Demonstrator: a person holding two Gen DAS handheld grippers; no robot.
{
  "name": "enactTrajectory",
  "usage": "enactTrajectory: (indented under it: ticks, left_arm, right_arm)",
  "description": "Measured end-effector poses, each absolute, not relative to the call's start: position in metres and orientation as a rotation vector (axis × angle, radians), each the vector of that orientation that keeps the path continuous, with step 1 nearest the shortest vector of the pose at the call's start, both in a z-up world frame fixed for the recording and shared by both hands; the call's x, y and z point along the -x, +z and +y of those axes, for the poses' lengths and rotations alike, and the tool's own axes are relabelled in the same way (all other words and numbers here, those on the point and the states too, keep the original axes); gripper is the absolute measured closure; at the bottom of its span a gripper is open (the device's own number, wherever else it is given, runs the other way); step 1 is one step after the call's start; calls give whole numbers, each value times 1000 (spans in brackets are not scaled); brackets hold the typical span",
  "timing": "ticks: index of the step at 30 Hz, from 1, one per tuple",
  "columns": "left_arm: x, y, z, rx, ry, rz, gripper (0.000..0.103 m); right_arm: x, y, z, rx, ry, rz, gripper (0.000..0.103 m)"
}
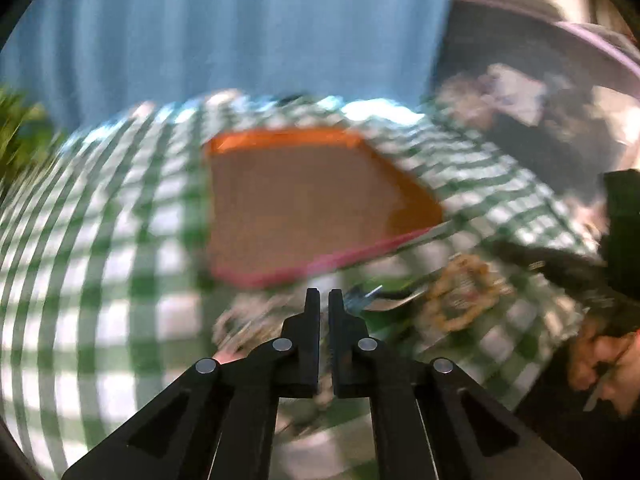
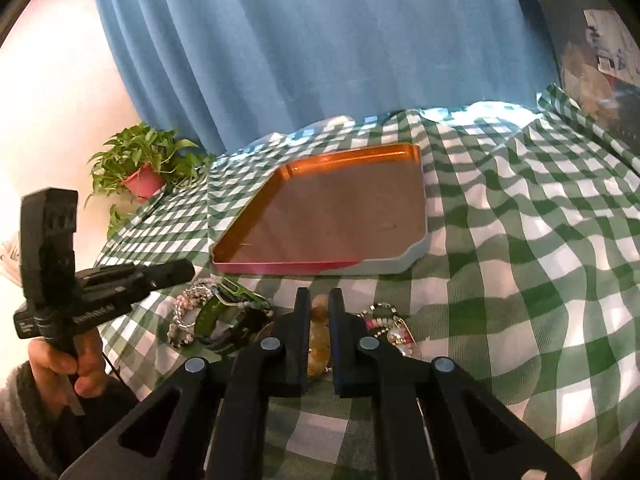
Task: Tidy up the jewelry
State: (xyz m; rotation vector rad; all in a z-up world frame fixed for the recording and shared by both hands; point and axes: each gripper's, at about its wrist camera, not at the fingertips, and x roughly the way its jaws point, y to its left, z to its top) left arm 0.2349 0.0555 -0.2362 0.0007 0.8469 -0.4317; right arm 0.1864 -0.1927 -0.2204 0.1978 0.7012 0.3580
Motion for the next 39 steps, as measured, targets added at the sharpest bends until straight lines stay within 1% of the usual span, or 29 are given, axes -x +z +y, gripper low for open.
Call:
enactTrajectory:
  ticks: [2, 4, 6, 8, 9, 10, 11, 12, 13, 14, 15, 16, 20, 23, 24, 25, 26, 27, 28, 29, 30, 31, 32, 33, 36, 39]
  left_arm:
    - [-237, -250, 72, 58, -393, 922, 95]
    - [-235, -254, 81, 85, -379, 944, 95]
    - [-230, -254, 79, 43, -361, 930, 91]
    - [-226, -256, 76, -4, -329, 919, 84]
    - [-224, -256, 77, -13, -315, 913, 82]
    - [-221, -255, 77, -8, -314, 906, 75]
    - [-220, -253, 78, 2, -318, 894, 63]
    - [-220, -251, 82, 7, -319, 880, 54]
    - [-220, -249, 84, 6, -310, 863, 38]
    - [-219, -245, 87, -2, -283, 837, 34]
    - [-219, -242, 90, -5, -268, 816, 34]
    - [-219, -241, 91, -2, -264, 809, 34]
    - [-231, -257, 93, -9, -227, 894, 33]
    - [-238, -263, 102, 18, -165, 913, 33]
    - [-240, -264, 105, 45, -183, 913, 33]
    - [-241, -264, 107, 55, -187, 910, 34]
    - [-243, -264, 108, 60, -190, 907, 36]
    - [-243, -265, 107, 54, -203, 902, 40]
    - [-242, -265, 103, 40, -219, 902, 51]
    - [-241, -264, 99, 21, -232, 895, 67]
    - [-240, -265, 95, 9, -245, 900, 71]
    - [-239, -264, 91, -19, -234, 890, 72]
    - [-237, -264, 88, -35, -235, 884, 76]
    - [-237, -264, 87, -34, -245, 885, 78]
    - [-237, -264, 86, -23, -240, 887, 79]
    - [-237, -264, 84, -26, -234, 889, 79]
  right_arm:
    - [-185, -219, -190, -184, 362, 696, 100]
    - [-184, -221, -187, -167, 365, 706, 100]
    - [-185, -228, -184, -142, 357, 747, 100]
    - [-186, -235, -184, -149, 355, 785, 100]
    - [-186, -237, -185, -151, 343, 793, 98]
    - [-185, -237, -185, -145, 333, 795, 95]
    - [-185, -238, -185, -140, 330, 798, 94]
    - [-185, -239, -184, -137, 328, 805, 93]
    - [-185, -240, -185, -140, 326, 812, 90]
    - [-185, -242, -186, -145, 323, 818, 84]
    - [-186, -243, -187, -148, 316, 820, 78]
    - [-186, -243, -188, -149, 306, 819, 77]
    - [-187, -242, -191, -151, 291, 805, 77]
    - [-190, -244, -190, -145, 289, 816, 77]
    - [-192, -245, -189, -135, 291, 822, 80]
    - [-193, -245, -188, -118, 283, 822, 80]
    - [-193, -245, -189, -112, 278, 820, 81]
    - [-193, -245, -189, -110, 278, 817, 84]
    - [-194, -245, -189, -107, 277, 815, 86]
    - [-194, -246, -189, -101, 275, 816, 89]
    - [-195, -247, -189, -99, 276, 819, 89]
    - [-196, -247, -188, -98, 274, 819, 90]
    - [-196, -247, -187, -92, 269, 816, 90]
    - [-195, -247, -187, -79, 254, 811, 90]
    - [-198, -250, -184, -41, 229, 833, 89]
    - [-195, -256, -173, 68, 196, 829, 90]
